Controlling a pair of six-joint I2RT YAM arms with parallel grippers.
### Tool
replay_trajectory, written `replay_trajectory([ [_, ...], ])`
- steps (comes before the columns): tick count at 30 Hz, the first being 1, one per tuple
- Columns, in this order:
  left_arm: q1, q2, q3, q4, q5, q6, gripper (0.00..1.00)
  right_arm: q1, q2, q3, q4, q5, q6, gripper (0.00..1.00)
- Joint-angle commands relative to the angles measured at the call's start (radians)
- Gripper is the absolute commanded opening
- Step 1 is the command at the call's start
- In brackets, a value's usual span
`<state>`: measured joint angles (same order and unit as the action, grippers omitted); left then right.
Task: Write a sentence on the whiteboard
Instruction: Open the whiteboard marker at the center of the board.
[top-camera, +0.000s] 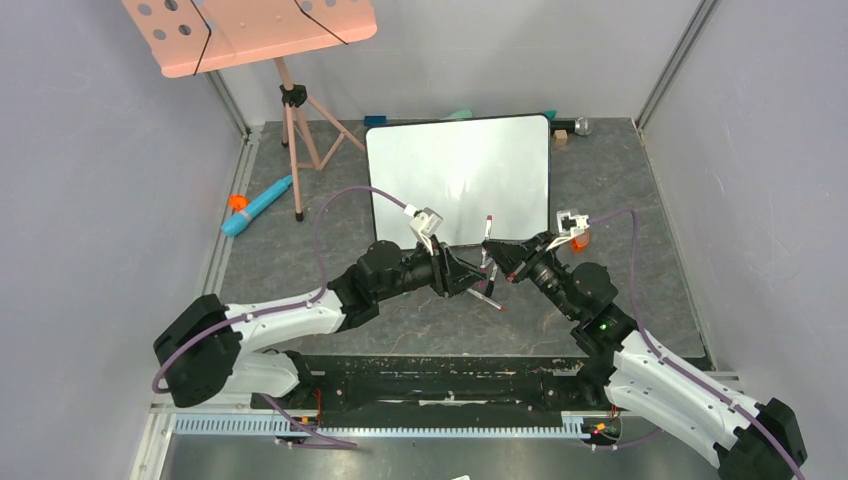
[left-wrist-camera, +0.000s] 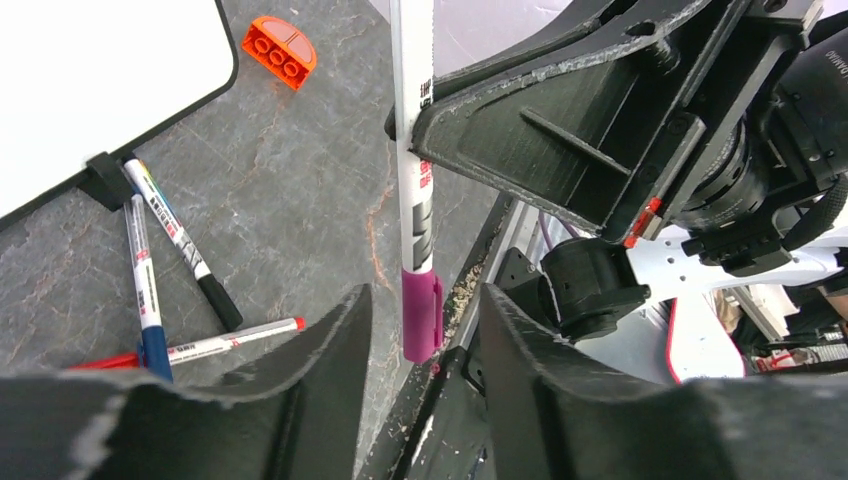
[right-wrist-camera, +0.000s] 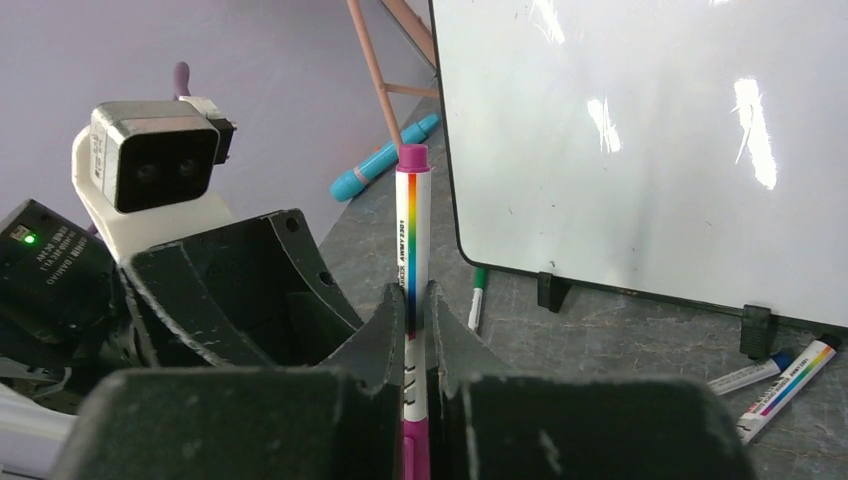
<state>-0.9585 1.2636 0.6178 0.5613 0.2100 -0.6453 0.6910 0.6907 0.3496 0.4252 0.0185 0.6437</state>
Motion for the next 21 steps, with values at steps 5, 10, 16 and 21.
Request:
replay_trajectory([
  [5, -0.011, 0.066, 0.025, 0.134, 0.012, -0.003, 0.42, 0.004, -0.008, 0.018, 0.073, -0.002, 0.031, 0.0],
  [10, -0.01, 0.064, 0.018, 0.127, 0.002, -0.004, 0.42, 0.004, -0.017, 0.022, 0.058, 0.007, 0.021, 0.0],
  [16, -0.01, 0.077, 0.036, 0.131, 0.071, 0.035, 0.02, 0.004, -0.023, 0.015, 0.058, 0.006, 0.025, 0.0],
  [21, -0.011, 0.006, 0.066, -0.082, 0.06, 0.232, 0.02, 0.004, -0.046, 0.072, -0.081, 0.018, -0.033, 0.6],
])
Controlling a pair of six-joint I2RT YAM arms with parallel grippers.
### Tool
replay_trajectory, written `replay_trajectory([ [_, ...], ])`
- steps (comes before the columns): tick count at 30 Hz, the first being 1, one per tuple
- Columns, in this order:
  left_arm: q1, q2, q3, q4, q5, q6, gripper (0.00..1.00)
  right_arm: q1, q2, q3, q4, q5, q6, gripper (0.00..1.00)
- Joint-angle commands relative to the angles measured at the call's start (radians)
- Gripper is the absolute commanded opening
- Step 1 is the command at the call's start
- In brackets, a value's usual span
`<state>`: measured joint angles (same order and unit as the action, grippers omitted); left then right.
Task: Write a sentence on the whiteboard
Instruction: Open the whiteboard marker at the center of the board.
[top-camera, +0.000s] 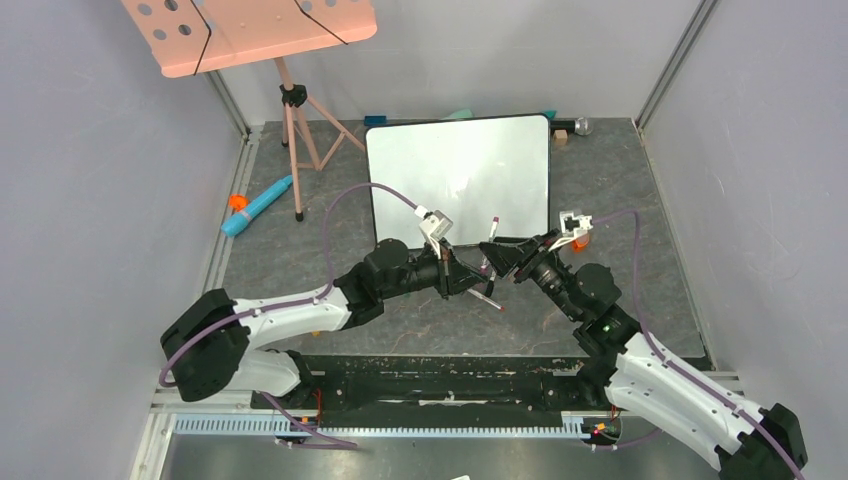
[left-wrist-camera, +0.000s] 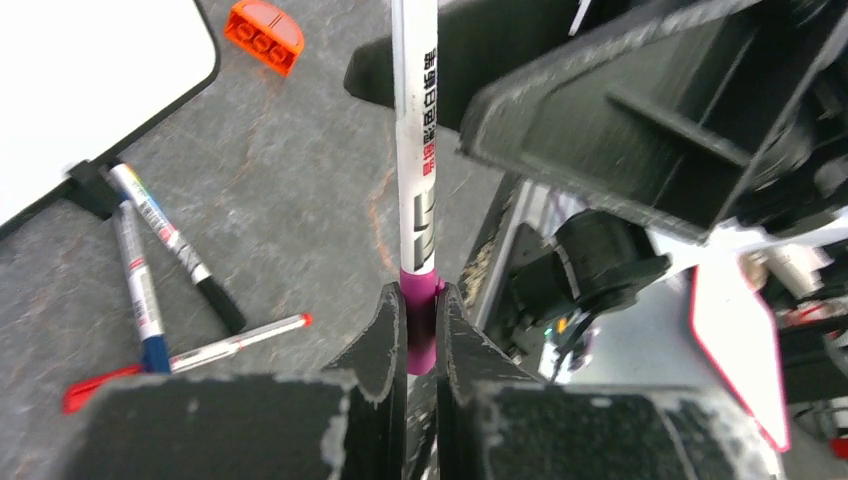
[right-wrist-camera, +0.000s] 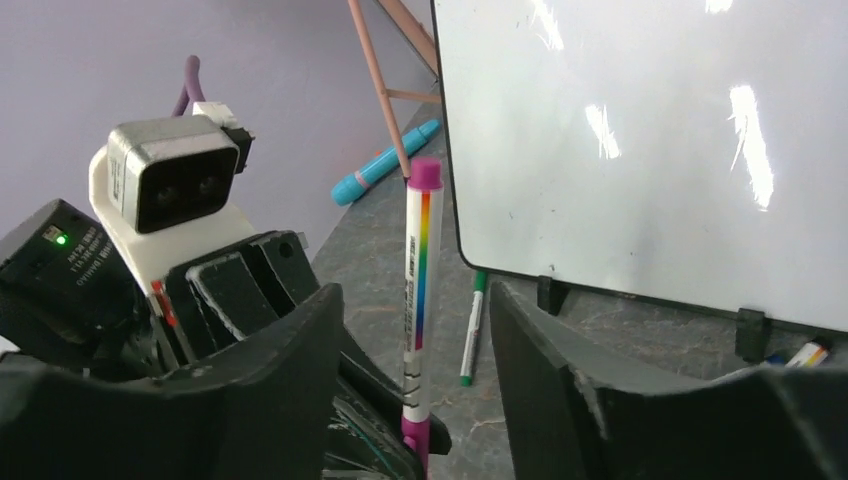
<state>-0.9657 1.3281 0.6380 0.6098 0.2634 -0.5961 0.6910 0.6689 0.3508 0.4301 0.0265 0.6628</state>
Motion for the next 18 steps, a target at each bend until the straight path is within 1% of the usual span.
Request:
replay_trajectory([
  [1, -0.003, -0.079, 0.047, -0.181, -0.005, 0.246, 0.02, 0.004, -0.024, 0.099, -0.158, 0.012, -0.079, 0.67],
  [3, -0.004, -0.123, 0.058, -0.285, -0.014, 0.358, 0.02, 0.004, -0.01, 0.185, -0.304, -0.014, -0.146, 0.74],
  [5, -0.004, -0.156, 0.091, -0.436, -0.021, 0.459, 0.02, 0.004, 0.019, 0.29, -0.481, -0.023, -0.217, 0.81],
  [6, -0.004, -0.169, 0.11, -0.511, 0.012, 0.525, 0.02, 0.003, 0.042, 0.342, -0.577, -0.055, -0.256, 0.83],
  [9, -0.003, -0.213, 0.146, -0.689, 0.107, 0.691, 0.02, 0.003, 0.128, 0.501, -0.772, -0.194, -0.37, 0.93],
  [12, -0.003, -0.255, 0.167, -0.812, 0.13, 0.812, 0.02, 0.003, 0.242, 0.654, -0.974, -0.325, -0.446, 0.94],
  [14, -0.002, -0.272, 0.176, -0.879, 0.106, 0.883, 0.02, 0.003, 0.293, 0.71, -1.044, -0.395, -0.47, 0.94],
  [16, -0.001, -0.281, 0.184, -0.929, 0.069, 0.938, 0.02, 0.002, 0.309, 0.716, -1.047, -0.447, -0.475, 0.94],
  [18, -0.002, -0.294, 0.182, -0.95, 0.079, 0.995, 0.02, 0.002, 0.328, 0.717, -1.048, -0.478, -0.476, 0.92],
])
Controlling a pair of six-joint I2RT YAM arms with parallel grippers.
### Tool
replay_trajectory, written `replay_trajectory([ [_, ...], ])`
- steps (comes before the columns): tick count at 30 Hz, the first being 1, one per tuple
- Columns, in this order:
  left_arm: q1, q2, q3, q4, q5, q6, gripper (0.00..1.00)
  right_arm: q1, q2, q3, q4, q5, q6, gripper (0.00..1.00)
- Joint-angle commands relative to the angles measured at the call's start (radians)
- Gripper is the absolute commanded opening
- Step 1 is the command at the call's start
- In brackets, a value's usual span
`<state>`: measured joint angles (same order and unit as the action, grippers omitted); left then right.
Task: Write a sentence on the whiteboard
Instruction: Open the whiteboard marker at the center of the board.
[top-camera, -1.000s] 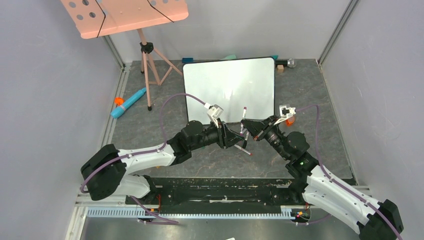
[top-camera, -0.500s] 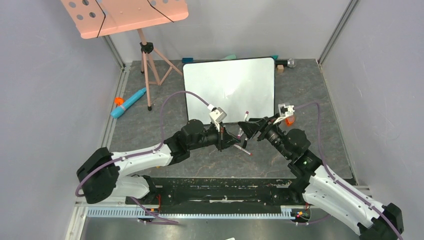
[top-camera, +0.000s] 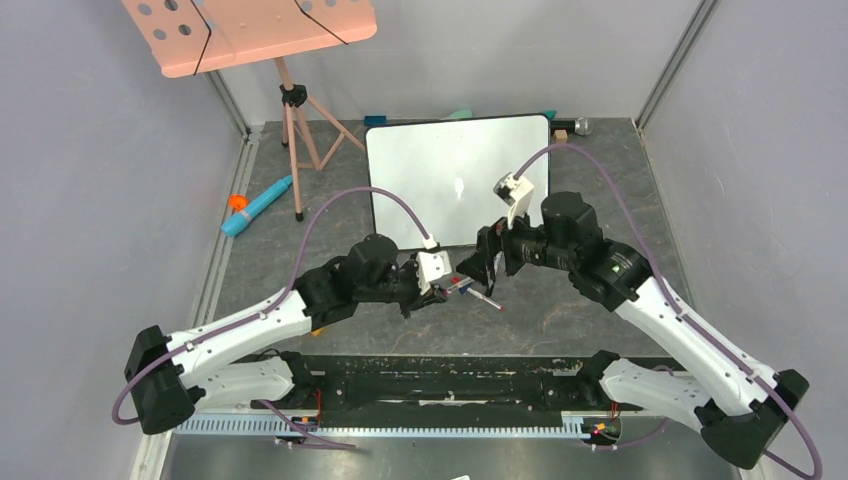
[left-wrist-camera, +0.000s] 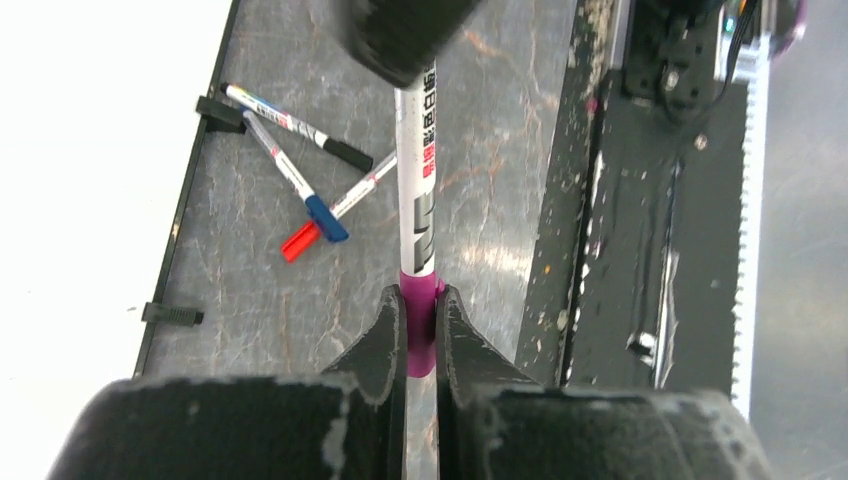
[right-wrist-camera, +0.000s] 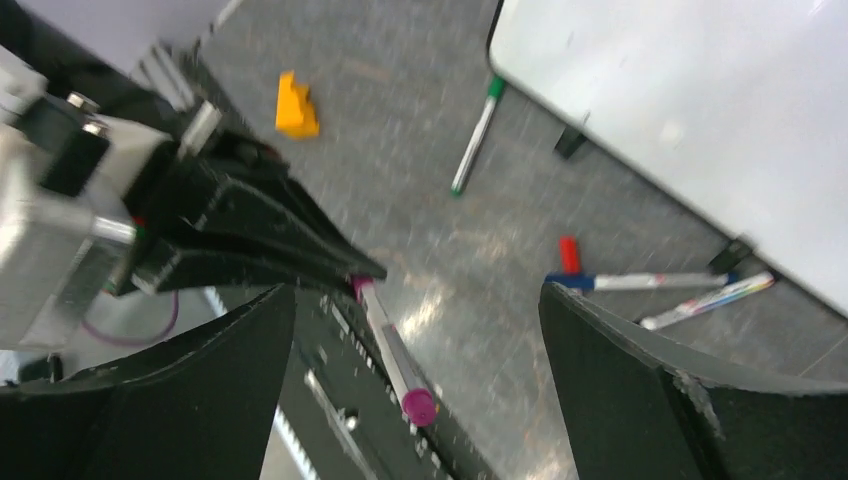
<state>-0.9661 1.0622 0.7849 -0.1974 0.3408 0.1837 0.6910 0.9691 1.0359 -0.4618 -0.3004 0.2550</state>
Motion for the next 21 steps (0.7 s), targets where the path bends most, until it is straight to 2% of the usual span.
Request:
replay_trajectory([
  [1, -0.001, -0.037, 0.028, -0.135, 0.011, 0.228, 0.02, 0.002, 0.042, 0.029, -0.156, -0.165, -0.072, 0.89],
  [4, -0.002, -0.056, 0.0, -0.094, 0.033, 0.231, 0.02, 0.002, 0.072, 0.017, -0.137, -0.246, -0.066, 0.82],
  [8, -0.002, -0.054, -0.007, -0.093, 0.02, 0.219, 0.02, 0.004, 0.077, -0.02, -0.095, -0.283, -0.033, 0.8],
  [10, -0.001, -0.061, -0.015, -0.09, 0.037, 0.225, 0.02, 0.004, 0.076, -0.047, -0.074, -0.281, -0.014, 0.76],
  [13, -0.003, -0.074, -0.027, -0.071, 0.044, 0.233, 0.02, 0.004, 0.073, -0.096, -0.023, -0.299, 0.027, 0.63],
  [16, -0.003, -0.081, -0.033, -0.075, 0.034, 0.251, 0.02, 0.007, 0.064, -0.133, 0.035, -0.307, 0.068, 0.55],
  [18, -0.003, -0.076, -0.03, -0.086, 0.032, 0.265, 0.02, 0.01, 0.068, -0.141, 0.05, -0.307, 0.083, 0.5],
  [21, -0.002, -0.073, -0.023, -0.106, 0.044, 0.29, 0.02, 0.017, 0.085, -0.134, 0.053, -0.309, 0.093, 0.49],
])
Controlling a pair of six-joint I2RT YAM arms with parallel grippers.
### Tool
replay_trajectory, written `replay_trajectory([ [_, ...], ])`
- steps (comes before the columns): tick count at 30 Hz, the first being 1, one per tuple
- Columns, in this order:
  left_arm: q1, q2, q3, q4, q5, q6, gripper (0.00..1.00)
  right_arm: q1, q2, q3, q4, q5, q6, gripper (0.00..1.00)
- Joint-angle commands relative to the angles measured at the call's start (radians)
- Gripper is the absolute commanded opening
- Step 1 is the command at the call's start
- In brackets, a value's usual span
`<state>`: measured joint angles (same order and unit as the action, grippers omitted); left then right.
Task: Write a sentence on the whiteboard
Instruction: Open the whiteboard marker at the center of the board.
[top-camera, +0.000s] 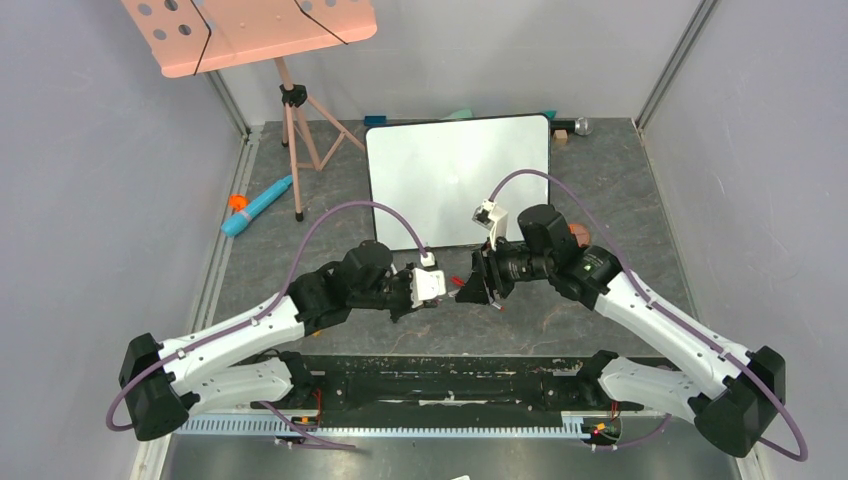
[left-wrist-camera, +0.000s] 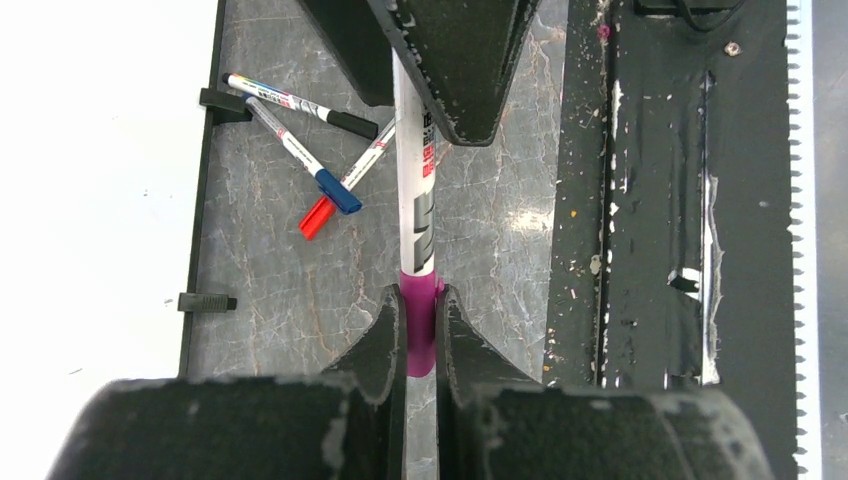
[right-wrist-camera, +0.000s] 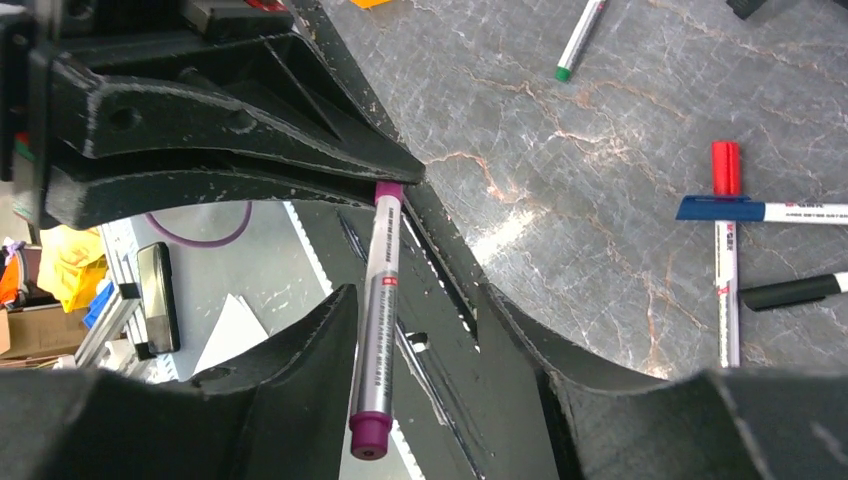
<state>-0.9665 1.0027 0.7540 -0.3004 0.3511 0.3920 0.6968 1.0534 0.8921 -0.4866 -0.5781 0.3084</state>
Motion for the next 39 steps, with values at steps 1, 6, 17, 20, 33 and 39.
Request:
replay_trajectory([
  [1, -0.001, -0.012, 0.008, -0.006, 0.033, 0.089, 0.02, 0.014, 0.006, 0.014, 0.077, -0.032, 0.04, 0.49],
  [6, -0.001, -0.008, 0.022, -0.032, 0.019, 0.119, 0.02, 0.027, 0.035, 0.031, 0.07, -0.035, 0.038, 0.45],
  [17, -0.002, 0.019, 0.031, -0.035, 0.032, 0.129, 0.02, 0.063, 0.063, 0.028, 0.085, -0.021, 0.05, 0.44],
  [20, -0.001, 0.032, 0.04, -0.047, 0.027, 0.136, 0.02, 0.065, 0.07, 0.037, 0.086, -0.021, 0.048, 0.46],
  [33, -0.002, 0.037, 0.036, -0.045, 0.018, 0.139, 0.02, 0.084, 0.102, 0.029, 0.09, -0.023, 0.049, 0.42],
  [39, -0.002, 0.037, 0.037, -0.048, 0.019, 0.139, 0.02, 0.099, 0.114, 0.027, 0.11, -0.023, 0.059, 0.39],
])
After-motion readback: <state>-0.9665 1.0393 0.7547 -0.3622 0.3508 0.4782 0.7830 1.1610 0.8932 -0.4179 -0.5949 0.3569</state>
